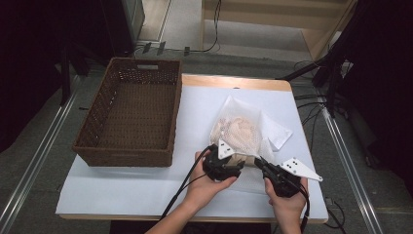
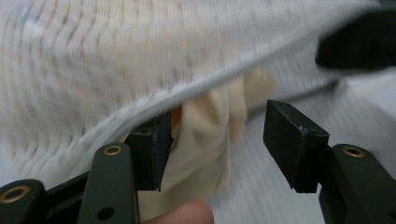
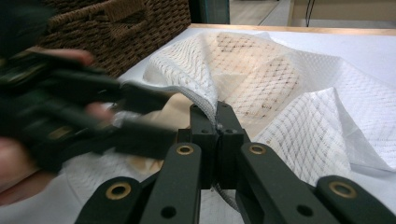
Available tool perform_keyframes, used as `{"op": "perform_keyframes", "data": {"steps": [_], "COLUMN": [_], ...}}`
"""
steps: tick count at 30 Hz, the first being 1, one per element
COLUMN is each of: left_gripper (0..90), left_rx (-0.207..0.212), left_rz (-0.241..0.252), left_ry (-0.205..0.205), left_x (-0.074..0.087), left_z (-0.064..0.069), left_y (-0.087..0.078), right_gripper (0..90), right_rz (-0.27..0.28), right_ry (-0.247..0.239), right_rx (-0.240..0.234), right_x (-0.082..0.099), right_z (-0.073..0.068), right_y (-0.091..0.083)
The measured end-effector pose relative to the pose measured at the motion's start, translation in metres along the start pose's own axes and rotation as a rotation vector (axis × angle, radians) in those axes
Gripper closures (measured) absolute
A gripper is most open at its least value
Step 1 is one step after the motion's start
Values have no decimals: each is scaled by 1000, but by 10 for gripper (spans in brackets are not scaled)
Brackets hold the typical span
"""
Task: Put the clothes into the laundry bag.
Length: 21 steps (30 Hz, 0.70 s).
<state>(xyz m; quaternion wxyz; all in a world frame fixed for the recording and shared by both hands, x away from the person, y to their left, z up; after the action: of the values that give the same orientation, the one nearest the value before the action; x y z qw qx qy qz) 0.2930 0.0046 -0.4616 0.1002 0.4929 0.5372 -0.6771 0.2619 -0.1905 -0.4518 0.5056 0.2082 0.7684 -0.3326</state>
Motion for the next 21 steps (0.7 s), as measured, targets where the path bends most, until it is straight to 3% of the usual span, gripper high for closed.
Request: {"op": "perform_keyframes", "data": {"steps": [1,2,4,5,8,9,11,14,15,16,18,19,20,21], "left_gripper": [396,402,427,457,744,768,789,794,792,791,782,724,724,706], "left_rx": [-57,-91,-92,-96,-88,-73,-50,38,22,-10,-42,-22,23,40], "left_rz": [-38,-69,-123,-119,-170,-174,-138,26,73,86,31,-29,-63,-73], "left_ry": [23,11,-43,-57,-33,-35,-74,-198,-205,-204,-212,-215,-236,-231], "left_x": [6,10,16,16,6,2,-8,-24,-27,-30,-29,-27,-26,-26], "left_z": [-1,-2,-6,-6,2,5,7,4,3,2,1,0,-2,-4], "left_y": [1,3,12,15,21,24,31,35,38,43,61,70,73,68], "right_gripper": [896,896,896,896,896,896,896,896,896,896,896,896,896,897], "right_rz": [2,4,3,3,-7,-7,-12,-6,-5,0,-2,-18,-18,-24], "right_ry": [-1,5,14,13,-2,-10,-8,-9,-6,0,21,32,32,33], "right_rx": [2,-1,-9,-12,-26,-29,-34,-32,-27,-20,-26,-20,-20,-16], "right_x": [0,0,0,0,1,1,1,1,2,2,4,7,7,8], "right_z": [0,-1,-3,-4,-11,-12,-14,-13,-12,-11,-8,-7,-7,-7], "right_y": [0,1,3,4,8,9,10,9,8,7,8,10,10,11]}}
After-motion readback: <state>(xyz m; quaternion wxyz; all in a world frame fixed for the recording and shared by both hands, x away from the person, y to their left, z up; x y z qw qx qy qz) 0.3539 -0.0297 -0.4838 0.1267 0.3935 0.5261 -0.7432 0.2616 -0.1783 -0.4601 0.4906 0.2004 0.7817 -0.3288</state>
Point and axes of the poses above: each handheld gripper's, and its own axes: y roughly forward along the jaws, x roughly out of its underside, z roughly to its right, the point moved 2 cm from there along y, roughly forward along the jaws, and after that the axes turned 12 degrees about -x, right-handed, at the moved point
